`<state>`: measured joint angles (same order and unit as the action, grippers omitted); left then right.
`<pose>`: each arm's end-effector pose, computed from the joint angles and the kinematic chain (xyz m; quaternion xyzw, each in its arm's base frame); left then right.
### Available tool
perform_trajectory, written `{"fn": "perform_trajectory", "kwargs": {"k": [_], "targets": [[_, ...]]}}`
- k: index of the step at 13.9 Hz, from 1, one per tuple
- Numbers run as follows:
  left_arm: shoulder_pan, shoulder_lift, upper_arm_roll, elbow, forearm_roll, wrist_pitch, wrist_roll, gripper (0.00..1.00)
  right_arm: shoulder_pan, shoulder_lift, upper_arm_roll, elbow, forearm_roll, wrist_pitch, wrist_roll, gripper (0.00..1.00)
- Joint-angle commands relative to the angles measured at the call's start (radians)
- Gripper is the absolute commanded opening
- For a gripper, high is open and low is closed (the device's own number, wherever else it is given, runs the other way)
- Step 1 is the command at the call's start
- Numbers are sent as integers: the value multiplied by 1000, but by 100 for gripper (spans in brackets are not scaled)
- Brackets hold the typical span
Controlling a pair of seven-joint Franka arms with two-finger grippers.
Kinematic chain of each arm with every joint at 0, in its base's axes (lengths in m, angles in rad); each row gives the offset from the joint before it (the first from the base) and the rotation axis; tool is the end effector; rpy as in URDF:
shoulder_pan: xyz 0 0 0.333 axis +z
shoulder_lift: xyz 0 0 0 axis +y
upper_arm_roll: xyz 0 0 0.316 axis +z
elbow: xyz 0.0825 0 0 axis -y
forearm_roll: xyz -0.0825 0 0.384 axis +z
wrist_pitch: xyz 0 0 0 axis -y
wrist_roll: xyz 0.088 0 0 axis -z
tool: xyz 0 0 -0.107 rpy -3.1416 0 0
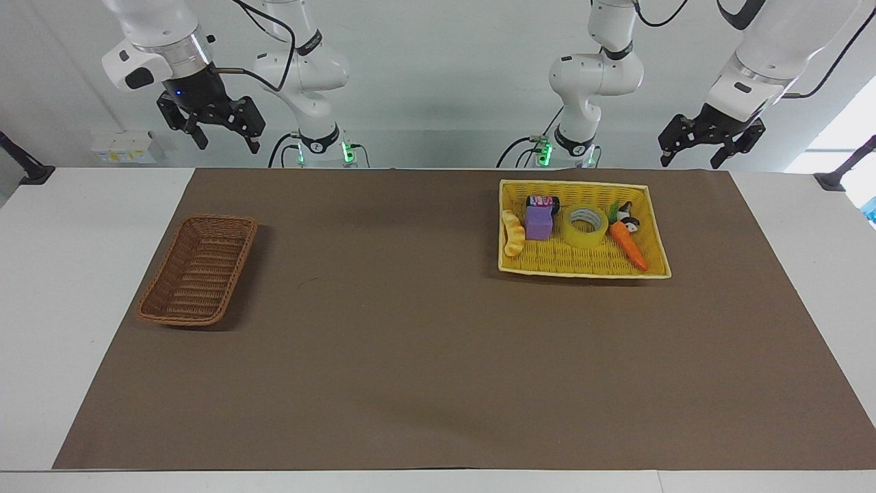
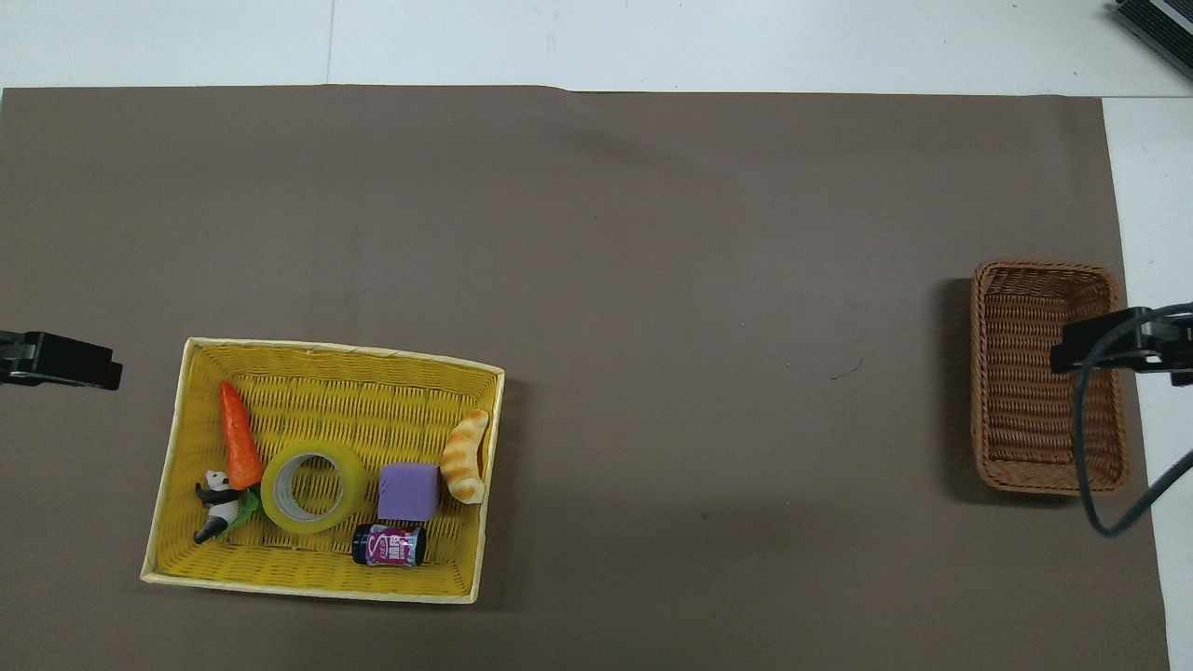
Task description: Move tape to another basket
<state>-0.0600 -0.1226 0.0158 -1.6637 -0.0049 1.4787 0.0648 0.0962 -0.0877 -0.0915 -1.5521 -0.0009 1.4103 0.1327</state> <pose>0.5053 -0.0224 0.6383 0.9980 -0.0547 -0.0312 0.0037 0.5098 -0.0002 0.6660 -0.9976 0.0637 0.0274 0.0017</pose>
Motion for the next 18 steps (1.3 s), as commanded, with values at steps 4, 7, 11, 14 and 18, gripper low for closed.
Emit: {"fn": "perform_trajectory", "kwargs": {"k": [4,7,11,14,18], "targets": [[3,-32,-4,-41,13,19,121,100,-16,-15,7,-16,1,-5,-11,100],[-4,-32,-5,-39,10,12,203,100,-16,-15,7,-16,1,-5,-10,100],[-6,-31,-5,-39,-21,17,260,100,-16,-15,7,-16,1,-5,-12,100],[-6,-32,-5,-42,-38,17,294,100,-16,-17,7,-17,1,-5,-12,100],[-4,-37,-5,-66,-67,6,424,100,-18,-17,7,-17,1,-7,-12,100]]}}
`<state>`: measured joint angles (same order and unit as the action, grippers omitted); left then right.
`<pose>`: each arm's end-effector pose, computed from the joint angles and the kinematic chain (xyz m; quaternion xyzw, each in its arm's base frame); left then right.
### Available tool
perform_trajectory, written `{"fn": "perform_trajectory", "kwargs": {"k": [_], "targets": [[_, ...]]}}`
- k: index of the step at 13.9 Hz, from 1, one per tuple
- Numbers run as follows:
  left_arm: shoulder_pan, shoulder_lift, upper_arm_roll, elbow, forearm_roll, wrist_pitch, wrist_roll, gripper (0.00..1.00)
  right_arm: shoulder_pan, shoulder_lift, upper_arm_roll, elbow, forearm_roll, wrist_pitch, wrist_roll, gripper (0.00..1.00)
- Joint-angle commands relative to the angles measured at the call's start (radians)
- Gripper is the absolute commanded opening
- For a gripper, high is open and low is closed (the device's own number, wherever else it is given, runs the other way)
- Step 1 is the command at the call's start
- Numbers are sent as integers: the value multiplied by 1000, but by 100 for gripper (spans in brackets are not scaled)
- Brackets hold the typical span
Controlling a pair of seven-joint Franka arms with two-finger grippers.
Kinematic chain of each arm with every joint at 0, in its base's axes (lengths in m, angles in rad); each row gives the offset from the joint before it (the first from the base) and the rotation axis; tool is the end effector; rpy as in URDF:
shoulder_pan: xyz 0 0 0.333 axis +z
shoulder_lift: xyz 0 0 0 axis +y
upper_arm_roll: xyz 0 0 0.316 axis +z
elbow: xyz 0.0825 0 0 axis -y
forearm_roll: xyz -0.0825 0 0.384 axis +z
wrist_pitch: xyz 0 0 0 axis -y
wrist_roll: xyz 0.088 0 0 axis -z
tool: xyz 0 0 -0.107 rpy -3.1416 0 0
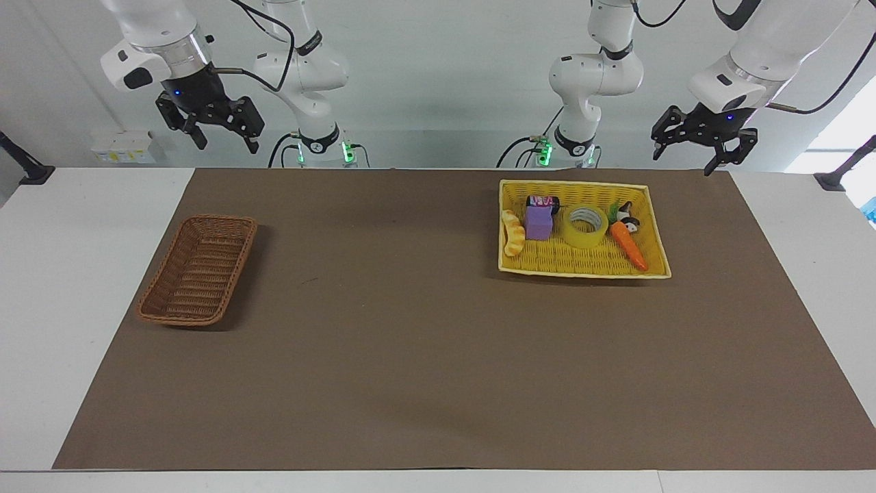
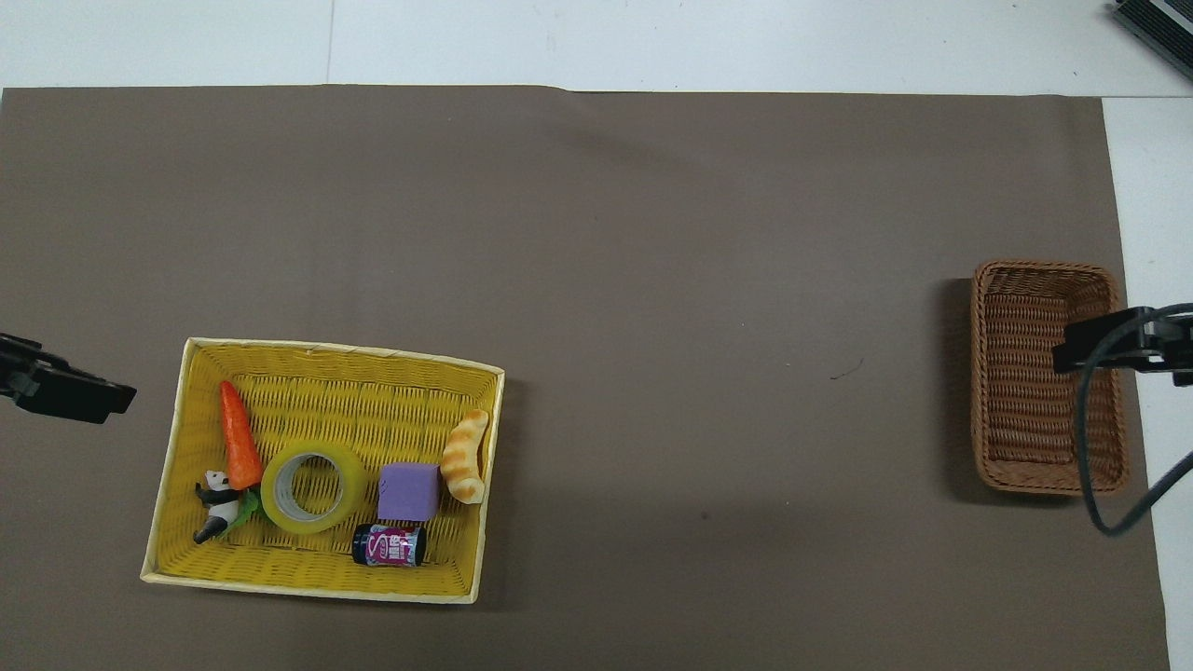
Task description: Move tape to another basket
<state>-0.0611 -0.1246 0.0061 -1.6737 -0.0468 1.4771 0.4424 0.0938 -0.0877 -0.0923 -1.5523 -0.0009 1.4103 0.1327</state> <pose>0.5037 -0.0329 0.6347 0.9680 -0.2473 -0.0307 0.0302 0.5098 -0.0019 0.6659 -0.9975 0.0653 0.0275 0.0017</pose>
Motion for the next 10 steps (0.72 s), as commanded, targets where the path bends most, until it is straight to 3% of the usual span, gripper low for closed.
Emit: {"fn": "perform_trajectory", "kwargs": {"k": [1,7,10], "targets": [[-5,-38,3,-76,-27,8,56,100,-16,-17,8,-19,-1,-4,-11,100],[-6,-38,3,-204,-27,29,237,100,-17,-20,8,-22,1,-8,-13,100],[-6,-46,3,-302,-27,130,242,100,-19,-32,2,-41,1,-2,-13,100]]}}
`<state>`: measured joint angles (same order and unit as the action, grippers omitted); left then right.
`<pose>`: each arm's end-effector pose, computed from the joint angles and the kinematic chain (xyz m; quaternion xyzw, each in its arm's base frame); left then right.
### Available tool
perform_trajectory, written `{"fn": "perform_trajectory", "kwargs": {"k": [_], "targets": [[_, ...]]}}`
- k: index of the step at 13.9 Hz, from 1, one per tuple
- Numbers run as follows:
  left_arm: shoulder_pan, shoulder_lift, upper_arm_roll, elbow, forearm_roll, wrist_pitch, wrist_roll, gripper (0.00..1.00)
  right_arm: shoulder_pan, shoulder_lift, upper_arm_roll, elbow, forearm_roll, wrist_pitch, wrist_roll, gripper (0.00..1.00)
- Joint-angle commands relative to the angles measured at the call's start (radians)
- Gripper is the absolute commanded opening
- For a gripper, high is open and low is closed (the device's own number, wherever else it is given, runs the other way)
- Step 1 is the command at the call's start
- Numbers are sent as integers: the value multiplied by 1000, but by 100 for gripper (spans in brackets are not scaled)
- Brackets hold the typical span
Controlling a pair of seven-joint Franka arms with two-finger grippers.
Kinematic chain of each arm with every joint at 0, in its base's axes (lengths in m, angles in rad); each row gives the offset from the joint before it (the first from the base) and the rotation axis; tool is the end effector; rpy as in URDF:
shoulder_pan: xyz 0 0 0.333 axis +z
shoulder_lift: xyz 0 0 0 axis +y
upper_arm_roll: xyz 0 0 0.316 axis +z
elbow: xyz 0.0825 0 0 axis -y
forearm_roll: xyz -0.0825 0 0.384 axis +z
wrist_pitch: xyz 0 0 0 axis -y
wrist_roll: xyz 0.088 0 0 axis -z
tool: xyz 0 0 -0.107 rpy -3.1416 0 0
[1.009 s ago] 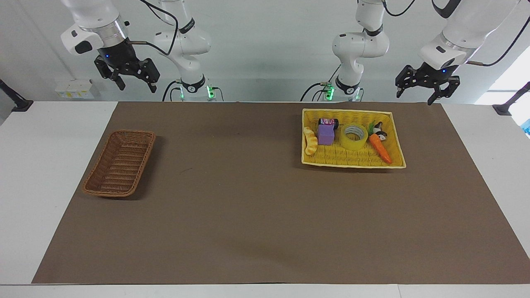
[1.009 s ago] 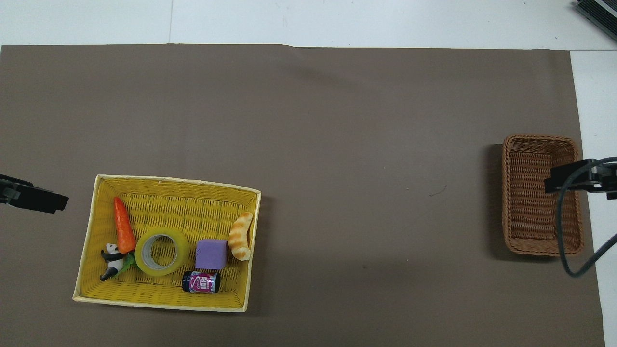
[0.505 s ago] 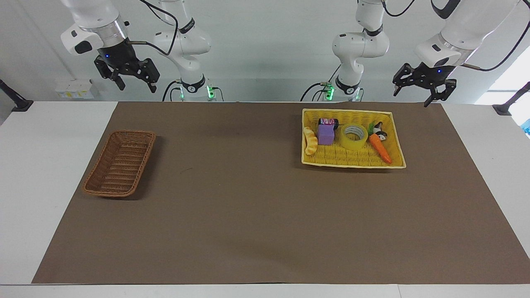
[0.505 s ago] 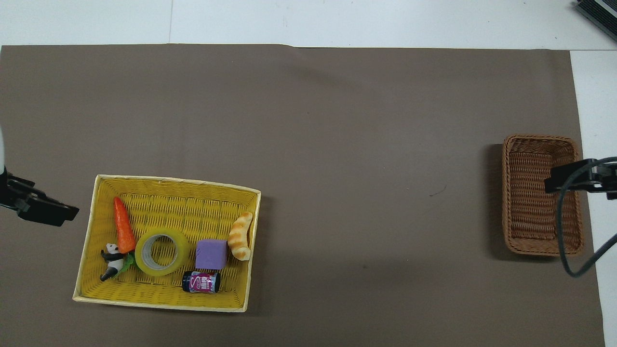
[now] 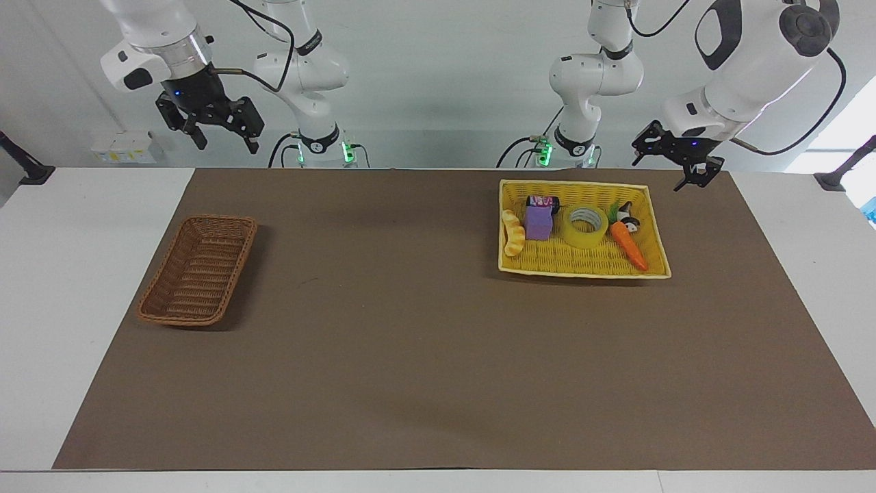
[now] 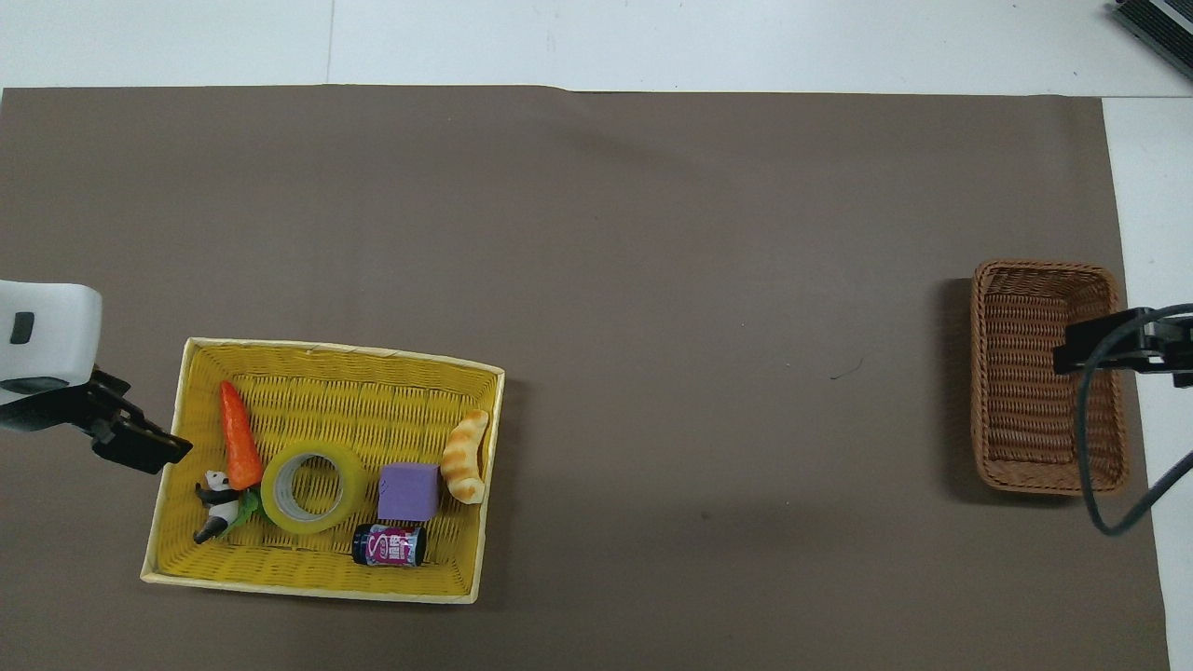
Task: Move tape to another basket
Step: 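Reach the left gripper down into the yellow basket to the tape roll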
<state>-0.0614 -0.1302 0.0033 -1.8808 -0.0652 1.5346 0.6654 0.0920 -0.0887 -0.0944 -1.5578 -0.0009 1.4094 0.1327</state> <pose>0.4952 -0.0359 0.5464 0.9301 -0.3495 -0.0930 0.0634 0.5094 -0.0039 0.6639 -0.9973 0.0672 0.0302 0.0018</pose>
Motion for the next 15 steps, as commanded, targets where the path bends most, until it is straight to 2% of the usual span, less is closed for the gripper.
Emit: {"fn": "perform_trajectory", "kwargs": {"k": [1,6,9,11,13,15], "targets": [[-6,-43,6,-124,-8,96,17,100,-17,-31,4,-38,1,5,-13,100],[-3,-20,6,-257,-8,243,6,100,-15,-33,4,-38,1,-3,-13,100],[-5,46,6,-276,-10,254,-6,100,-15,-33,4,-38,1,3,-12,100],[-11,67,4,-335,-10,315,-24,100,-15,-33,4,-39,1,3,-12,100],[-37,60,6,-418,-10,418,-36,96,-15,-40,4,-51,1,3,-12,100],[-40,67,6,-464,-10,476,-44,87,-15,-46,4,-61,1,5,-13,100]]}}
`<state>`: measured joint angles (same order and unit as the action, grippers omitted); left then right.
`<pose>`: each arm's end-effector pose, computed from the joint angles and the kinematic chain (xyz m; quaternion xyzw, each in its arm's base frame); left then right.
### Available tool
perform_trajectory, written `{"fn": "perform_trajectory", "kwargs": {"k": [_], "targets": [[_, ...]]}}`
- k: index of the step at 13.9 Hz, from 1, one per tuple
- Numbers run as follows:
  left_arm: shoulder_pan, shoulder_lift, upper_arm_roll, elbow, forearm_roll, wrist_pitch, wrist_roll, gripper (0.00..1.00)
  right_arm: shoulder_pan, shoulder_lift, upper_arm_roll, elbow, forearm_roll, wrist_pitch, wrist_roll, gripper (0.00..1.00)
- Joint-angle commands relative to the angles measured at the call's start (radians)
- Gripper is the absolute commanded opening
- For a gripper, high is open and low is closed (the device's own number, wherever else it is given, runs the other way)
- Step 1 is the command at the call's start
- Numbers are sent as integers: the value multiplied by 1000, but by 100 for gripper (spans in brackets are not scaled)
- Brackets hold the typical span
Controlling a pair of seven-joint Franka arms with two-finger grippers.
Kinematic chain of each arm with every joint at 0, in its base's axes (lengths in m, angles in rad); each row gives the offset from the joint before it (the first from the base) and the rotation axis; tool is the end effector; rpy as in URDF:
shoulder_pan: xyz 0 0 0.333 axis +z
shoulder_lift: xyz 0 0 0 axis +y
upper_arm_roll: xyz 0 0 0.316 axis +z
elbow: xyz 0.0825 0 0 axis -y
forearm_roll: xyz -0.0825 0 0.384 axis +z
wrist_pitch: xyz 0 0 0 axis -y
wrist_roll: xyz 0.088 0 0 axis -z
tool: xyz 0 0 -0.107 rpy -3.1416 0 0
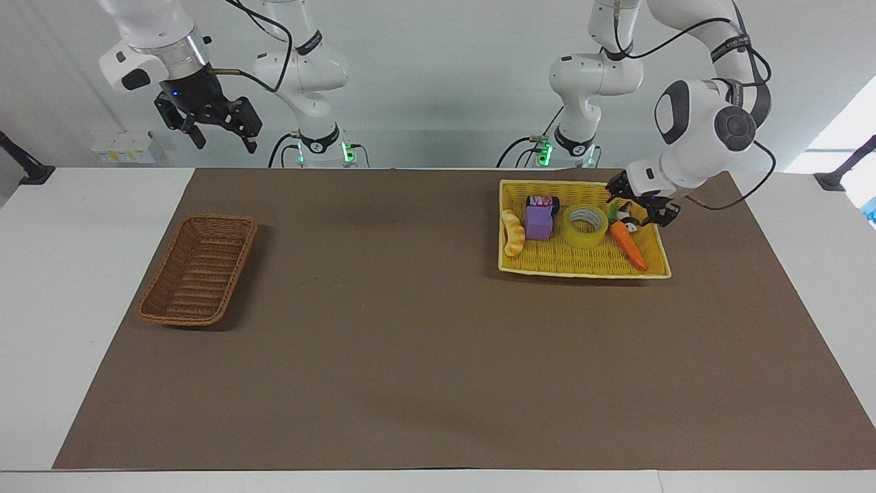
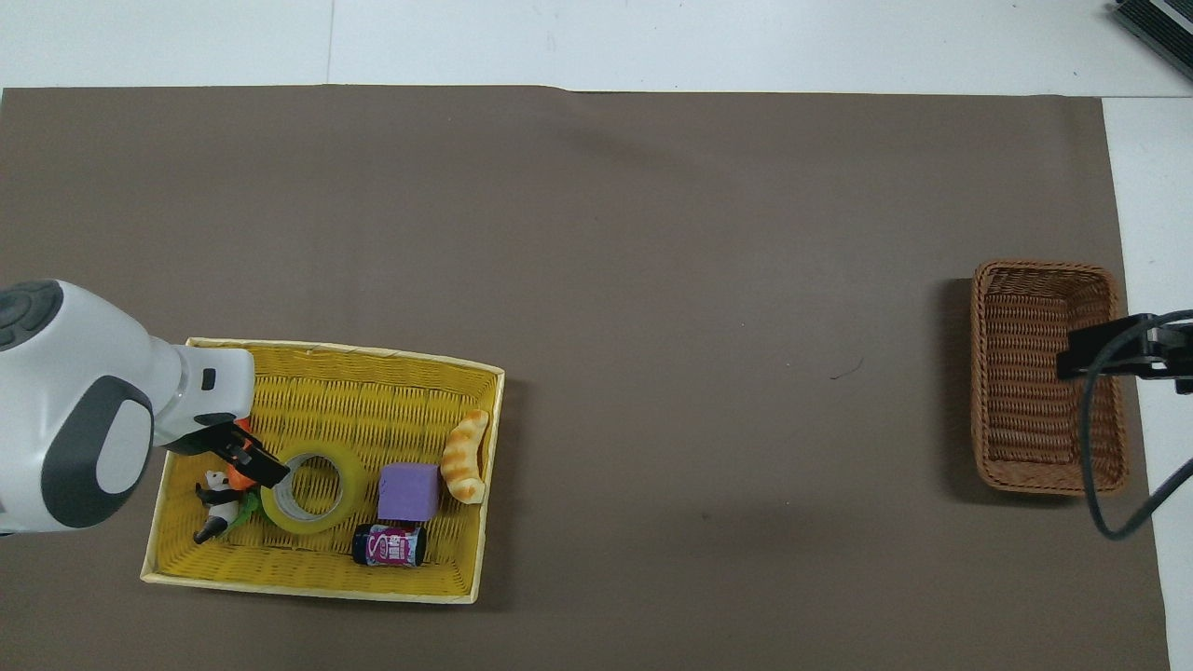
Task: Move tape to another basket
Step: 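Reach the left gripper down into the yellow basket to the tape roll, then close the left gripper on the tape roll's rim and lift it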
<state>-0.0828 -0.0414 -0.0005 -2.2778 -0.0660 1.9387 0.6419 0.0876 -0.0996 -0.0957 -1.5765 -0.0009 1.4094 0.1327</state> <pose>0.4731 -0.0440 0.3519 0.9299 -0.3354 -0.1346 0.0684 0.5059 -0.0071 0.6608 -0.9970 0.0700 0.0342 0.0022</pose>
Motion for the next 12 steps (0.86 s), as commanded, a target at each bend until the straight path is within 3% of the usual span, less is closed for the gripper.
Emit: {"fn": "perform_trajectory", "kwargs": {"k": [1,8,9,12], "targets": [[-20,-21,8,-86,-9,98,-30,83,-11,-35,5,-42,-1,6,-12,100],[-61,-23,10,-155,-9,187,-123,23,-11,-37,5,-46,1,11,-7,100],[-61,-21,10,-152,-9,178,-122,3,-11,-38,5,-46,1,13,-5,100],[-20,1,13,-77,-9,99,-114,0,-12,-37,5,-46,-1,10,-11,100]]}}
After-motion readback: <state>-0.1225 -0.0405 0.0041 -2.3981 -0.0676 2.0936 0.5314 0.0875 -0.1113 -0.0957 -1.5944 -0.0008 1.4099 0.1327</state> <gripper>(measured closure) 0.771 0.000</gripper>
